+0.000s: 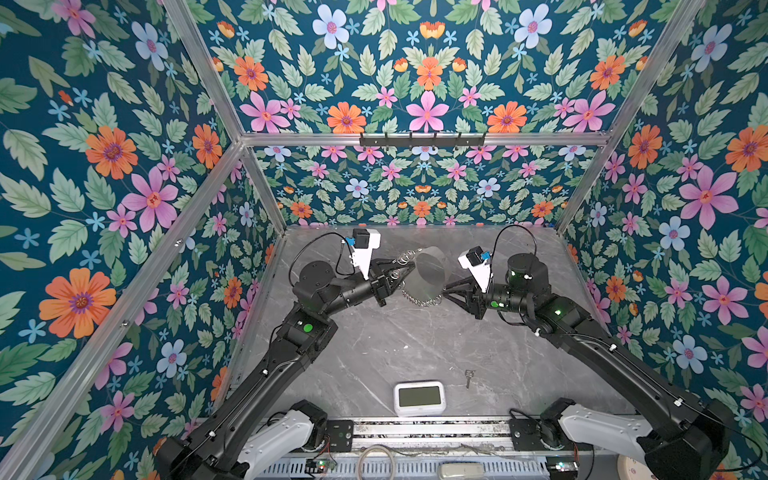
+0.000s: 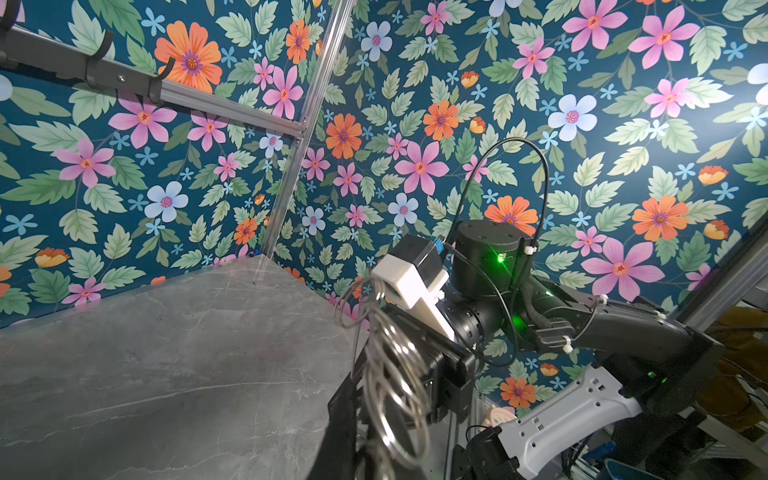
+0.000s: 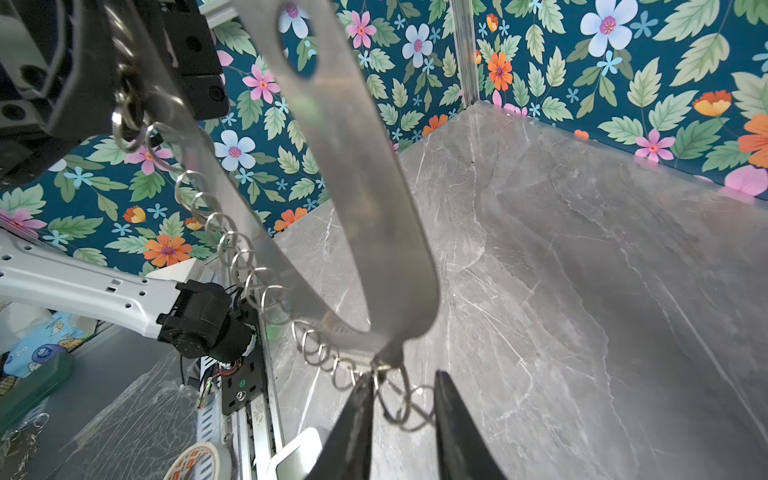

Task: Remove the keys from the keyring

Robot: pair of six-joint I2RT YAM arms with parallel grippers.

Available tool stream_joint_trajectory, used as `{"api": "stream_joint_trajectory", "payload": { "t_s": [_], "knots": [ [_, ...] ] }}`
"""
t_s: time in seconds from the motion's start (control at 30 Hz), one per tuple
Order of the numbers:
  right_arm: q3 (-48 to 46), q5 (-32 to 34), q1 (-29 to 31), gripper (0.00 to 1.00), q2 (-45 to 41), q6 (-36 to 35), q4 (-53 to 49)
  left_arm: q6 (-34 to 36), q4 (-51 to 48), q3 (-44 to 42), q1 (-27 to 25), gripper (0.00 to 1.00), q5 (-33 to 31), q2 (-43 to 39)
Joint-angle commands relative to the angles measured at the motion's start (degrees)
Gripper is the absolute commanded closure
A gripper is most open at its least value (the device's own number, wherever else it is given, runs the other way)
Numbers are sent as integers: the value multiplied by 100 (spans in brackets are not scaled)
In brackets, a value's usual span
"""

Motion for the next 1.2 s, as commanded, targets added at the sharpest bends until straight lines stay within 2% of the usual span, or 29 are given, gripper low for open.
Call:
{"api": "stream_joint_trajectory", "payload": {
  "t_s": [0.0, 0.2, 0.4, 0.47, 0.57, 0.63, 0.73, 0.93, 1.17],
  "knots": [
    [19, 130, 3, 81, 33, -48, -7, 36, 140, 65, 8, 100, 17, -33],
    [9, 180, 0, 94, 2, 4, 38, 105, -13, 137, 8, 100, -41, -59],
    [19, 133, 1, 96, -78, 74, 36, 173, -136, 229, 8, 100, -110, -77],
    [-16, 224, 5, 87, -147, 160, 74, 233, -229, 285, 8, 100, -146, -77],
    [-194, 399, 2, 62, -327, 352, 219, 289, -300, 335, 8, 100, -185, -99],
    [-254, 509, -1, 53, -313, 470, 215, 300, -287, 358, 8, 100, -144, -104],
    [-478, 346, -12, 49, -279, 751, 599, 300, -256, 383, 12, 100, -52, -94],
    [-981, -1023, -404, 44, -465, 1401, 1844, 529, -30, 314, 9, 100, 574, -310],
    [-836, -2041, -433, 43, -183, 1699, 2278, 336, 462, 256, 17, 100, 1058, -411]
  ]
}}
